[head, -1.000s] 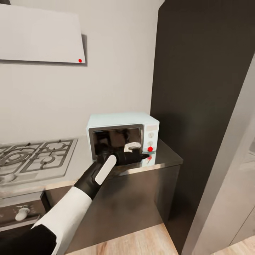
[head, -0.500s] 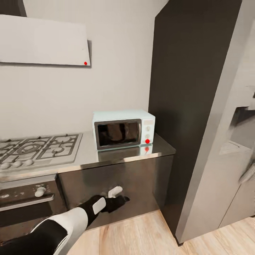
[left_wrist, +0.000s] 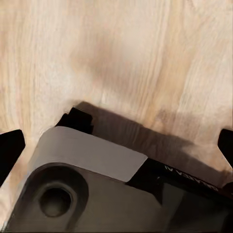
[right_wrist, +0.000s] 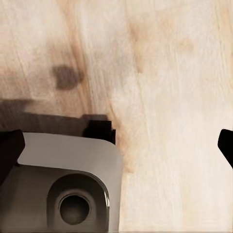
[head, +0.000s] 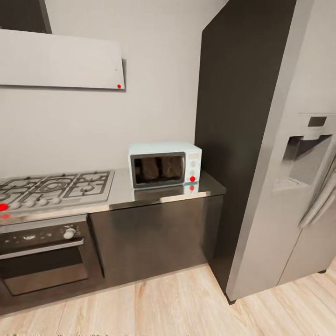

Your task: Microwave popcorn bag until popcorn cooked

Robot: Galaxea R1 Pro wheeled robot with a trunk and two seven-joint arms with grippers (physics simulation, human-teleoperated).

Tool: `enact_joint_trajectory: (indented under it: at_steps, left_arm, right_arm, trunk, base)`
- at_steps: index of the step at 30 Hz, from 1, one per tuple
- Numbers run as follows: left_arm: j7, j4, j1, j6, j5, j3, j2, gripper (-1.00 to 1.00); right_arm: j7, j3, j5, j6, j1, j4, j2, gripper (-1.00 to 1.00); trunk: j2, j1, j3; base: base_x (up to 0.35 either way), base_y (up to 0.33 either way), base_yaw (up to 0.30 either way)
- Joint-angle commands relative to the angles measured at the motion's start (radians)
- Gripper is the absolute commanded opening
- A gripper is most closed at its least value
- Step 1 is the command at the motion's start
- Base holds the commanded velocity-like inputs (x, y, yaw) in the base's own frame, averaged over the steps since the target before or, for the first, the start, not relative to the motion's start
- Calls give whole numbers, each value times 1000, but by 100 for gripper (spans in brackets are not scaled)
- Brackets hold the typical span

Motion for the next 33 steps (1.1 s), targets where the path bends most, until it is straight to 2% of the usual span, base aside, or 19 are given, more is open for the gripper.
enact_joint_trajectory:
  at_steps: [1,3,7,9,11,13,14,16,18,28,33]
  left_arm:
    - [21,0,1,-27,8,-8,-1,100]
    - [45,0,3,-70,9,-8,-2,100]
    - [51,1,3,-88,9,-8,-2,100]
    - [51,1,3,-84,8,-8,-2,100]
    - [51,1,3,-21,7,-8,1,100]
    - [49,-1,3,4,-1,-9,1,100]
    - [49,-1,3,4,-3,-10,1,100]
    - [51,0,3,-53,-1,-8,1,100]
    - [57,0,3,-65,4,-8,0,100]
    - [58,-1,3,-71,6,-8,-1,100]
    - [58,-1,3,-71,6,-8,-1,100]
  right_arm:
    - [2,-9,8,0,-1,1,0,100]
    - [-13,-11,8,-1,-1,0,0,100]
    - [-34,-9,13,-2,-1,-1,-2,100]
    - [-35,-6,15,-2,-1,-3,-3,100]
    - [-37,-11,18,-4,-1,-17,2,100]
    - [-38,-12,18,-7,-1,-19,12,100]
    - [-38,-11,18,-14,-1,-19,18,100]
    - [-38,-9,18,-41,-1,-20,20,100]
    - [-38,-9,18,-43,-1,-20,22,100]
    - [-37,-12,17,-33,-1,-19,27,100]
    - [-30,-8,17,-44,-1,-19,24,100]
  trunk:
    - [-1,0,-1]
    - [-1,0,-1]
    - [-1,0,-1]
    - [-1,0,-1]
    - [-1,0,-1]
    - [-1,0,-1]
    - [-1,0,-1]
    - [-1,0,-1]
    - [-1,0,-1]
    - [-1,0,-4]
    - [-1,0,-6]
  base:
    - [-55,0,201]
    - [-20,0,264]
    - [-3,0,295]
    - [0,0,299]
    - [0,0,300]
    - [0,0,300]
    - [0,0,300]
    - [0,0,300]
    - [0,0,300]
    - [48,0,281]
    - [18,0,65]
